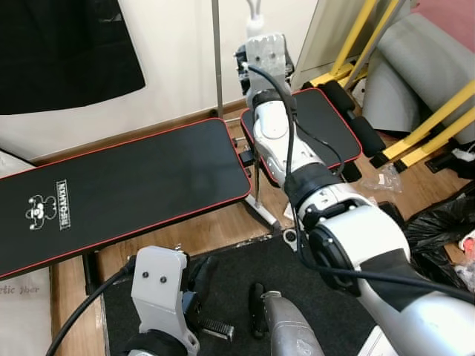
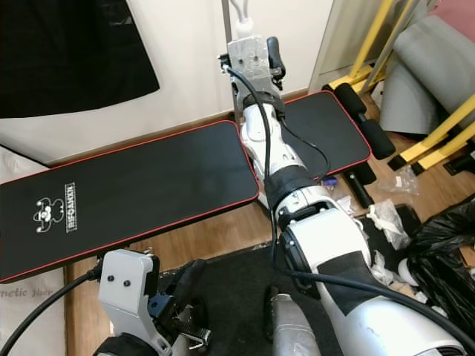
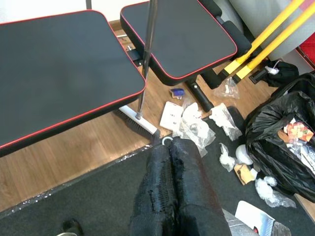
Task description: Sweep floor
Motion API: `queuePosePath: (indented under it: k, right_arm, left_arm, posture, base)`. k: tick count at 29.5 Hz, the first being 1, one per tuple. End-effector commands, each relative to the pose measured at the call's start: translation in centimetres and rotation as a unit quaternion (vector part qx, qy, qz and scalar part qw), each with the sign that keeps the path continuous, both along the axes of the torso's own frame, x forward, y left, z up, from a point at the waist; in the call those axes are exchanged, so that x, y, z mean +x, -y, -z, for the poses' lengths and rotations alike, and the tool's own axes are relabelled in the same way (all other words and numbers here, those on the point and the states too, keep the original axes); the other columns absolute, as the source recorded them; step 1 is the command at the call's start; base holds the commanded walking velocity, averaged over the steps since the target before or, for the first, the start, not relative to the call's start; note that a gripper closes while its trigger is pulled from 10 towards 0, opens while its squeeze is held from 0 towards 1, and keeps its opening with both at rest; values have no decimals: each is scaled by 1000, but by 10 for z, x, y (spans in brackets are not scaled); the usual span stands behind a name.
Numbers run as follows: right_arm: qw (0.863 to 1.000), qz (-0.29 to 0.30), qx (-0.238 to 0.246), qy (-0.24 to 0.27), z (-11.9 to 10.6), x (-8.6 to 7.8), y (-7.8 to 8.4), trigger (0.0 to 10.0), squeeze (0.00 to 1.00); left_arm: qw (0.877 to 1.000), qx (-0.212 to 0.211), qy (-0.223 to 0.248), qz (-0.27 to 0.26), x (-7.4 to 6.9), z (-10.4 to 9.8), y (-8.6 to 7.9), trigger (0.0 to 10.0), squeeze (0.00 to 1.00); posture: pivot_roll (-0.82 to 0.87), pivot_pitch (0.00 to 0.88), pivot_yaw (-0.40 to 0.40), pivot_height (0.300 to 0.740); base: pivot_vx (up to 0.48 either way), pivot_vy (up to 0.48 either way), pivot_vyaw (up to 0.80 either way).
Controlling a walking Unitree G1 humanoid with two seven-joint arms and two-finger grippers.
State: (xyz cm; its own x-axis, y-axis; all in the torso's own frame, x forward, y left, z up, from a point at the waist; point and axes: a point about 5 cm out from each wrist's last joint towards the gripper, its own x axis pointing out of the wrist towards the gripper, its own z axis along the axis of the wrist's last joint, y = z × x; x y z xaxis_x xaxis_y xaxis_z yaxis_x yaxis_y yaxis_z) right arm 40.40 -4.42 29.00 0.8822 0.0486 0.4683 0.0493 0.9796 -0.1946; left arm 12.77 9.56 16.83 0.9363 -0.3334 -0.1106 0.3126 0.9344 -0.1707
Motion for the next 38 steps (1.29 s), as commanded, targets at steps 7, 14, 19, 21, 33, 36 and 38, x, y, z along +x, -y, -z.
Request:
queuePosePath:
  k: [7,14,19,21,33,36,38]
  right_arm:
    - [993,-100,29,-62,31,-6,-19,10000,851]
    - [987,-131,6,-94,50,-6,-6,10000,792]
    - [982,-140,2,-126,71,-9,13,10000,722]
    - [978,-146,4,-146,83,-12,23,10000,471]
    - [938,-187,35,-290,140,-50,66,10000,0]
    - [933,-197,39,-297,142,-55,68,10000,0]
    - [924,-222,31,-309,145,-79,73,10000,0]
  left_arm:
    - [1000,-21,-18,8,-2,1,12,10000,0]
    - [1000,-21,-13,8,5,4,11,10000,0]
    - [1000,-20,-9,7,10,6,11,10000,0]
    - [1000,-19,-7,7,13,7,10,10000,0]
    - [999,-25,-2,-41,32,16,-6,10000,0]
    - [998,-27,-1,-58,36,17,-12,10000,0]
    - [995,-5,15,-101,52,20,-29,10000,0]
  posture:
    - [48,374,-82,740]
    - [21,342,-83,740]
    - [11,322,-84,740]
    - [4,306,-82,740]
    - [-19,226,-78,740]
    - [-22,207,-78,740]
    - [-40,172,-80,740]
  base:
    - [0,0,0]
    - [0,0,0]
    - [0,0,0]
    - [0,0,0]
    - [0,0,-200]
    - [0,0,-800]
    - [0,0,-800]
